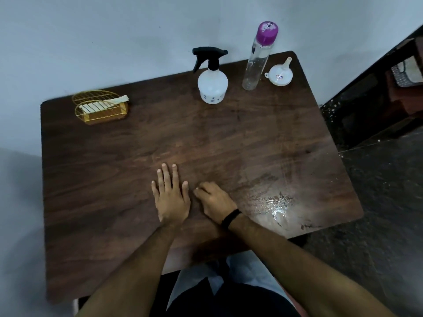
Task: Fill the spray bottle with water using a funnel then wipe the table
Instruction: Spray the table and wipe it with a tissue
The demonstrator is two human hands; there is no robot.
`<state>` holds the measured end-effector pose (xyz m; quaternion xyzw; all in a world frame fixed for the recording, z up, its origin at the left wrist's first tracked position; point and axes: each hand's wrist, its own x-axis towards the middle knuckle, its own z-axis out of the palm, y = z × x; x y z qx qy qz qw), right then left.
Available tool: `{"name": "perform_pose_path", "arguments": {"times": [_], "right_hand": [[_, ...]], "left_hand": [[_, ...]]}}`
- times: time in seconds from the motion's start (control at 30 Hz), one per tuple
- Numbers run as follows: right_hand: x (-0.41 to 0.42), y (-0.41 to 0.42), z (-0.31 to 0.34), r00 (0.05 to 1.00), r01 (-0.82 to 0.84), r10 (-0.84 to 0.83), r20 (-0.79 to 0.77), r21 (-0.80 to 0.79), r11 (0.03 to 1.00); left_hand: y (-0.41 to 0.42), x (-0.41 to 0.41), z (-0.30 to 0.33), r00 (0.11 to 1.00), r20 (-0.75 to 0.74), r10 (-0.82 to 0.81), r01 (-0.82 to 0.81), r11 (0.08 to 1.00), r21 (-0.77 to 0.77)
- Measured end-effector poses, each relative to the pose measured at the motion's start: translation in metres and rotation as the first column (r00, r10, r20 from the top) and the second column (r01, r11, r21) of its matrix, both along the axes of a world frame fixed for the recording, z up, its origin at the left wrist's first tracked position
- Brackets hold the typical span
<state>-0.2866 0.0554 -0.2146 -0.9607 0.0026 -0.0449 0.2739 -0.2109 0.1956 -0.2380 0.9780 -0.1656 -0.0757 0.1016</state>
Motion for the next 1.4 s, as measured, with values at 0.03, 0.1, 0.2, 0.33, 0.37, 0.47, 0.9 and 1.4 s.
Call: {"name": "perform_pose_path", "arguments": {"times": [0.03,0.1,0.2,0.33,0.37,0.47,0.9,1.4], "right_hand": [[0.004,0.002,-0.001,0.999,-0.053,0.053,-0.002,0.002,0.999],[0.021,-0.01,-0.003,0.998,-0.067,0.067,-0.01,-0.013,0.998],[0.061,-0.045,0.0,0.996,0.074,-0.075,-0.039,-0.036,0.997],[0.09,-0.072,0.006,0.972,0.228,-0.23,-0.04,-0.06,0.972],[0.086,-0.069,0.005,0.976,0.213,-0.215,-0.024,-0.055,0.975],[0.051,-0.043,-0.006,0.998,-0.01,0.013,0.065,-0.051,0.999],[0.171,-0.059,0.002,0.998,0.064,-0.064,0.023,0.004,0.998],[0.112,-0.051,0.033,0.994,0.1,-0.082,-0.068,0.33,0.939]], "left_hand": [[0.003,0.001,0.001,1.0,-0.003,-0.013,0.013,1.0,-0.004],[0.01,0.003,0.001,0.999,0.004,-0.047,0.047,0.999,-0.012],[0.015,0.004,0.001,0.998,0.008,-0.059,0.059,0.998,-0.023],[0.014,0.004,0.003,0.998,-0.005,-0.066,0.066,0.997,-0.033],[0.016,0.006,0.003,0.997,0.0,-0.078,0.078,0.996,-0.036],[0.022,0.027,0.002,0.999,0.033,-0.007,0.009,0.999,-0.038],[0.026,0.042,-0.002,0.99,0.061,0.125,-0.123,0.992,-0.025],[0.025,0.039,0.001,0.99,0.041,0.132,-0.13,0.99,-0.053]]}}
